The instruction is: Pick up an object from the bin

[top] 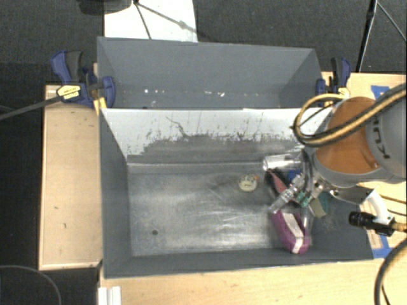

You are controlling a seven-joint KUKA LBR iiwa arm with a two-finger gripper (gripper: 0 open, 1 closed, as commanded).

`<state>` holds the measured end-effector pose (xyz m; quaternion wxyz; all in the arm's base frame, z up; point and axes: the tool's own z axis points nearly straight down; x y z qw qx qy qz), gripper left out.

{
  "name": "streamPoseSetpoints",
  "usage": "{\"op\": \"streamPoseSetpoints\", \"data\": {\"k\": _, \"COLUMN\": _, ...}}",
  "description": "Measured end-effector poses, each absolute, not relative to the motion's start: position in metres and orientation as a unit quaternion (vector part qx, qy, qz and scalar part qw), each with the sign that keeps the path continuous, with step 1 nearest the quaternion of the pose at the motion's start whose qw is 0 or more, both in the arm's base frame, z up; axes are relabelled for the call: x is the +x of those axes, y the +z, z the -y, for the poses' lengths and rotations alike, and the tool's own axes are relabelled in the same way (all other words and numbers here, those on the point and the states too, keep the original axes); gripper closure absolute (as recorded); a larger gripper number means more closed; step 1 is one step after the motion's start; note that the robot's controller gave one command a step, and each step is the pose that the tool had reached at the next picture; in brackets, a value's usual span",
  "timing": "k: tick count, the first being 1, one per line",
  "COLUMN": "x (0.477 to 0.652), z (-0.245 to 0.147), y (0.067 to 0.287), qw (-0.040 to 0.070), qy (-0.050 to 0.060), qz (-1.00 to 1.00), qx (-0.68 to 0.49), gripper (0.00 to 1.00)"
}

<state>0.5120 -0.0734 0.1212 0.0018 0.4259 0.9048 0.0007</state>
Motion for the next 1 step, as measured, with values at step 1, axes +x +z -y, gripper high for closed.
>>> {"op": "streamPoseSetpoints", "data": {"k": 1, "x": 0.5126, "z": 0.0736, "y": 0.1483, "qw": 0.002, "qy": 0.000, "qz": -0.907, "qx": 0.422, "gripper": 1.00}}
